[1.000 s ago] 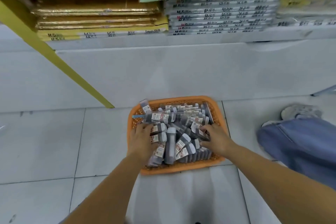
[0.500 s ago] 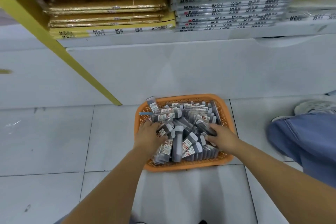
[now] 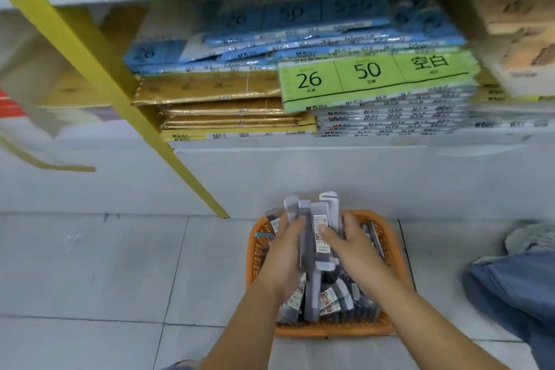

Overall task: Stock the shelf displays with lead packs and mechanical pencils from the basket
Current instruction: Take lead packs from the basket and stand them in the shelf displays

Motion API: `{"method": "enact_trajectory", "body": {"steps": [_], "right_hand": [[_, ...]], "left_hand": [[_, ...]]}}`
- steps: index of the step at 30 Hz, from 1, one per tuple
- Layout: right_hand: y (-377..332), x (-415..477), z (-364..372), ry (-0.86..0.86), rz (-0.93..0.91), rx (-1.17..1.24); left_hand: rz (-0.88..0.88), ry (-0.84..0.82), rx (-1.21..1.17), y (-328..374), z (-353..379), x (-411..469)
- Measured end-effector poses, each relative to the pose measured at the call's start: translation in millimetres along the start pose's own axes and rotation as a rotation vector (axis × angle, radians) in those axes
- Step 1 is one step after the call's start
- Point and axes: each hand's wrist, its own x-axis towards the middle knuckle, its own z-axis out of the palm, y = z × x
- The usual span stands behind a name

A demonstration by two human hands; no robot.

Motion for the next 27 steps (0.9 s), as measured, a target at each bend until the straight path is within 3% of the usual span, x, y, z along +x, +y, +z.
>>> {"method": "enact_trajectory", "body": {"steps": [5,10,13,23,27], "right_hand": [[-74.6,-36.7,9.6,0.048,-0.175,0.058],[-144.3,-77.9,12.7,-0.061,-0.263,0.105],[-180.2,-100.0,1.0,-0.125,-0.325,0.082],[-275.8,-135.0,-13.5,0.077,-0.609,-0.046],[-300.7,-123.8,-17.4,0.028,-0.675,-0.002]], "left_hand": [[0.127,-0.104,0.193,57.8,17.3,-52.9],[0.270,-0.119,0.310,119.4,28.4,-116.2],[0.349,-0.098,0.336,152.2,32.7,-150.1],[0.586,0.064,0.281,228.5,58.1,-209.5],[0.657,0.130,0.200,247.0,58.2,-205.0]]}}
